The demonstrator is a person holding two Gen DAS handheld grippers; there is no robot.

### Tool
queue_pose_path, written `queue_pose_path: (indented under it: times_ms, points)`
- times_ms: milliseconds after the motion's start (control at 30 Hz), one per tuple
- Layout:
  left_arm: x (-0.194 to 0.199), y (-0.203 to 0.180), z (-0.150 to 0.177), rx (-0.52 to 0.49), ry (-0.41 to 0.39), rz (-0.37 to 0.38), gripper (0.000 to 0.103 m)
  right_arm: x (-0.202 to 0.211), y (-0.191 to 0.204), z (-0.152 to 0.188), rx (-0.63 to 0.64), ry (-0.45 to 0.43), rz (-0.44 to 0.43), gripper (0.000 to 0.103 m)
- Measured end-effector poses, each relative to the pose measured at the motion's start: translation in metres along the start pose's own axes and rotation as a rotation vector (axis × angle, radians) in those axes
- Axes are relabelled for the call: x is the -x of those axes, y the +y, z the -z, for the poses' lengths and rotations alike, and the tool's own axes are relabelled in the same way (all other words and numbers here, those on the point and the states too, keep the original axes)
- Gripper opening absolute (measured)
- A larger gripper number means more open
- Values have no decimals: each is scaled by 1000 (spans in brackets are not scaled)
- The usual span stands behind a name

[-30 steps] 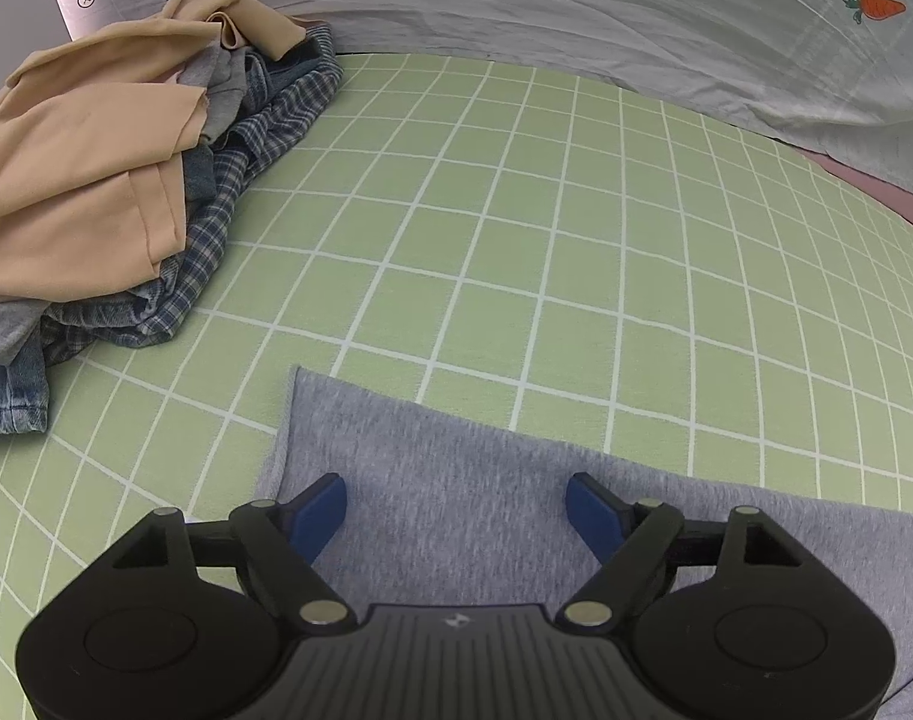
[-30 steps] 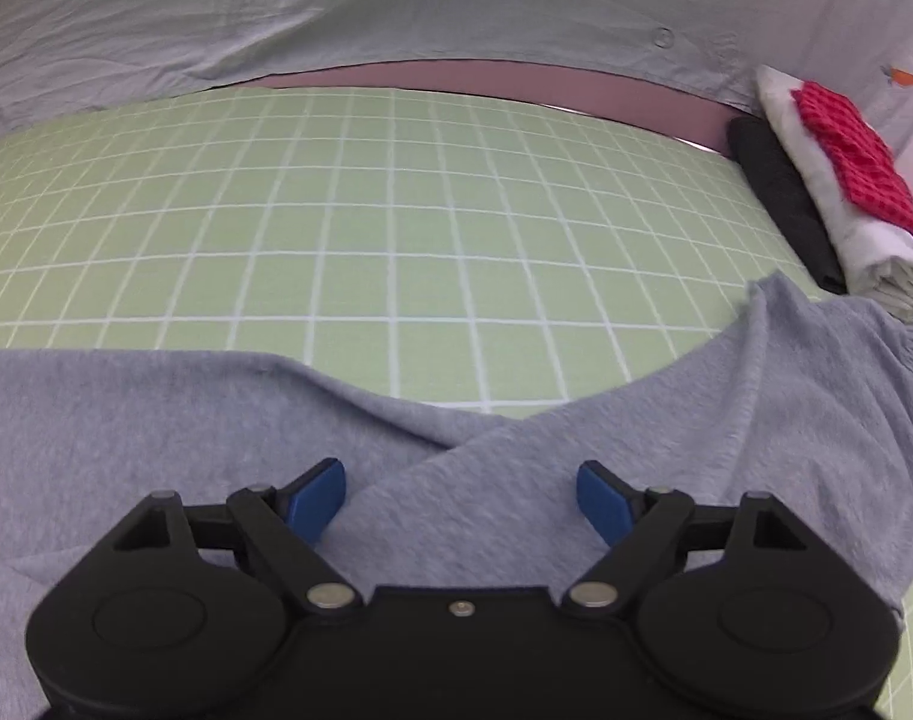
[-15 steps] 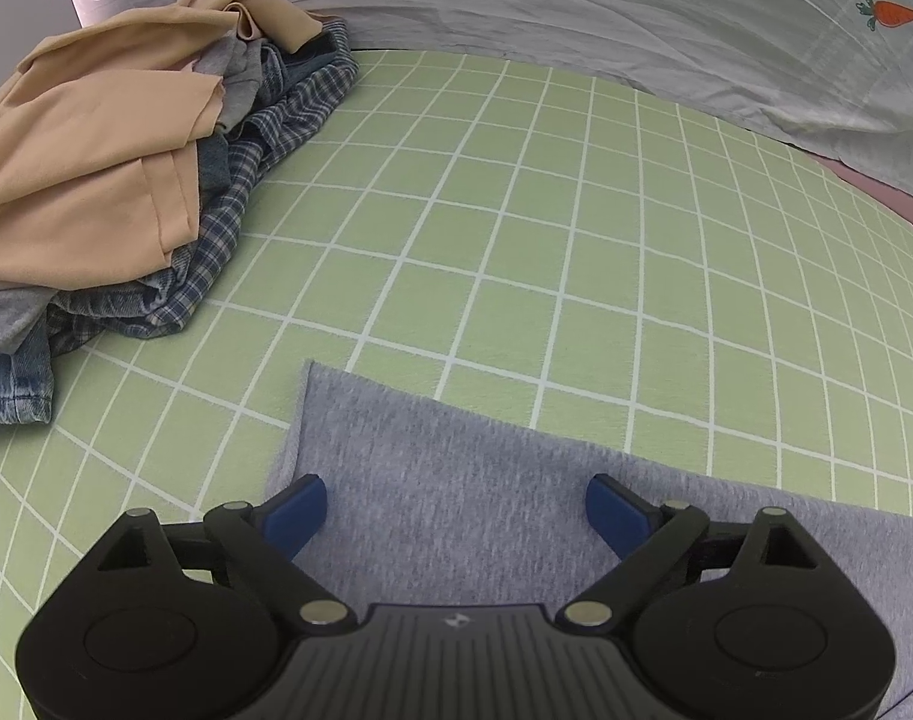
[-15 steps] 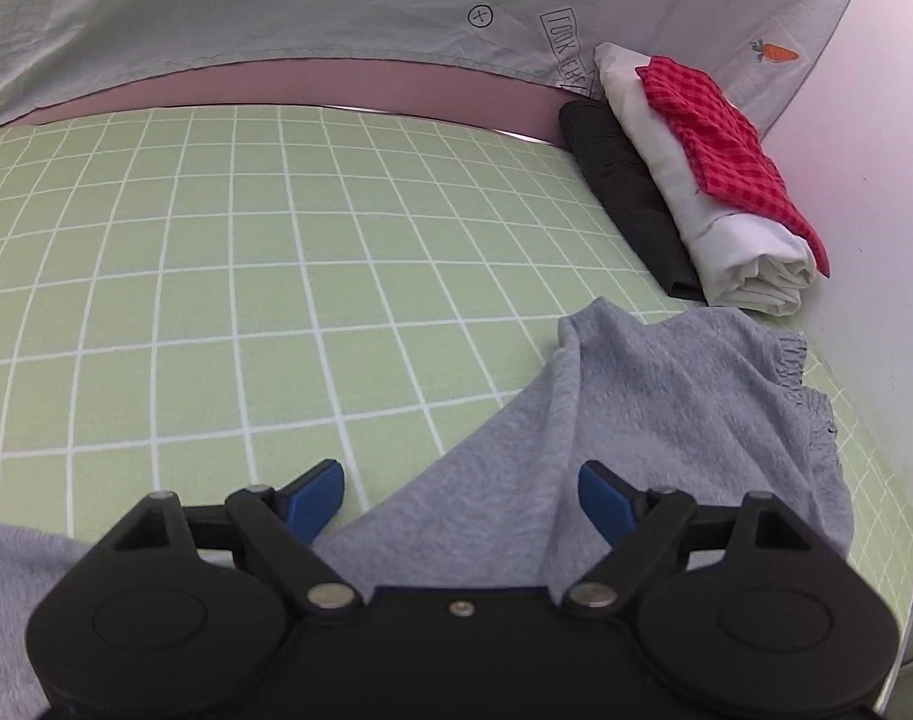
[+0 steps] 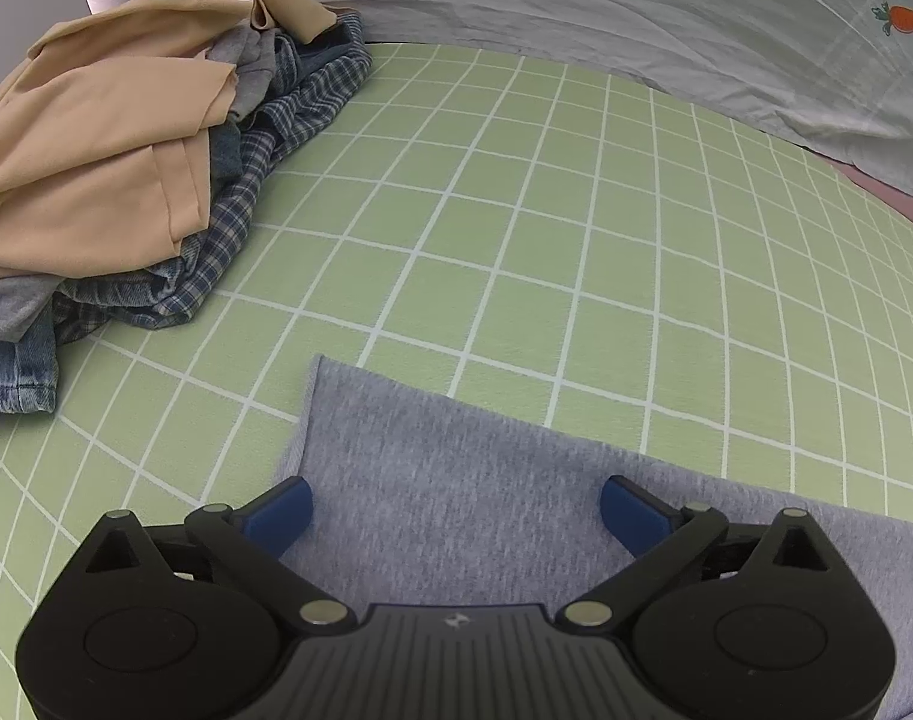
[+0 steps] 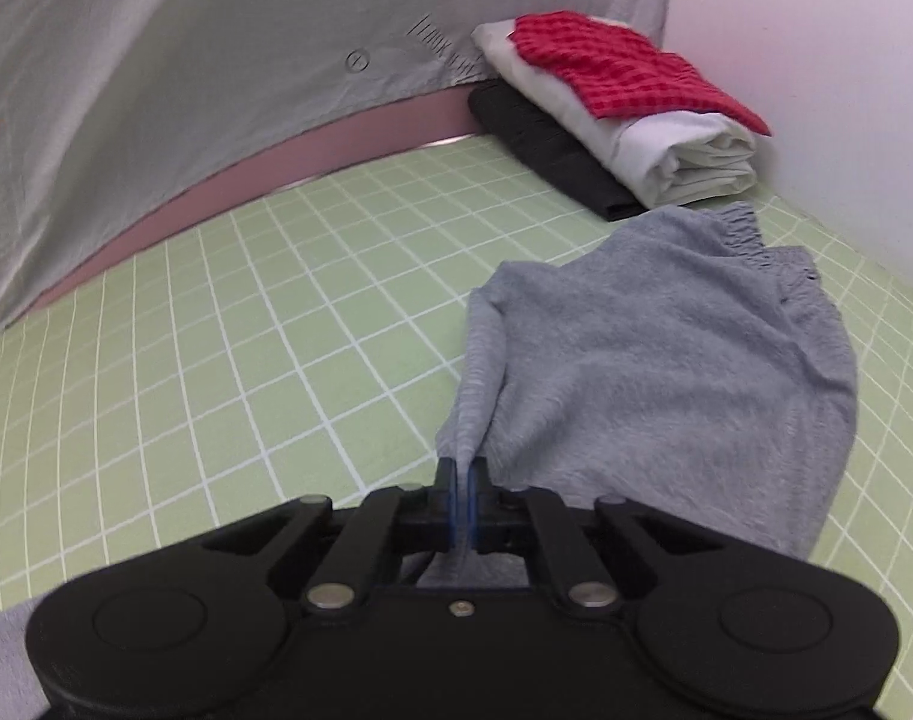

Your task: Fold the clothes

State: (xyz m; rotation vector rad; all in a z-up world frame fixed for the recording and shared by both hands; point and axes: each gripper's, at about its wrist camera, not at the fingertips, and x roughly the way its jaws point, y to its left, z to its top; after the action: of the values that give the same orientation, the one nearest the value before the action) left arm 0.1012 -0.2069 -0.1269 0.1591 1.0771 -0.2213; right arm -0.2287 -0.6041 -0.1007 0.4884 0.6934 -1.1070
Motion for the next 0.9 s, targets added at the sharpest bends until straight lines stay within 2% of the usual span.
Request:
queue_pose_path:
  times_ms: [100, 167, 267, 333, 400, 533, 600, 667, 767, 800, 867, 900]
  points:
    - [0, 0, 0, 1, -2, 0, 102, 15, -19, 6, -70, -16, 41, 4]
    - [0, 0, 0, 1, -2, 0, 102, 11, -28, 14, -63, 19, 94, 4]
    - [0, 0, 0, 1, -3, 0, 102, -12, -27, 26, 64, 132, 208, 5]
    - [0, 0, 0, 3, -3, -1, 102, -15, -19, 31, 155, 120, 247, 17]
    - [0, 0, 0, 4, -3, -2, 103, -7, -10, 29, 212, 57, 219, 44]
    - [0, 1, 0, 7, -2, -4, 103, -1, 9, 16, 264, -49, 174, 53]
    - [0, 0, 0, 7, -2, -4, 103, 0, 17, 9, 258, -95, 164, 64]
    - [0, 0, 0, 8, -3, -5, 103, 1, 27, 2, 251, -128, 139, 70]
    - [-1, 1, 0, 9, -2, -4, 103, -1, 45, -4, 291, -165, 107, 73]
    - [-1, 1, 0, 9, -2, -4, 103, -3, 51, -4, 312, -159, 93, 77]
    - [-1, 1, 0, 8, -1, -4, 103, -14, 65, -2, 372, -100, 78, 76]
    - [-1, 1, 0, 8, -1, -4, 103, -20, 70, 2, 394, -60, 108, 75]
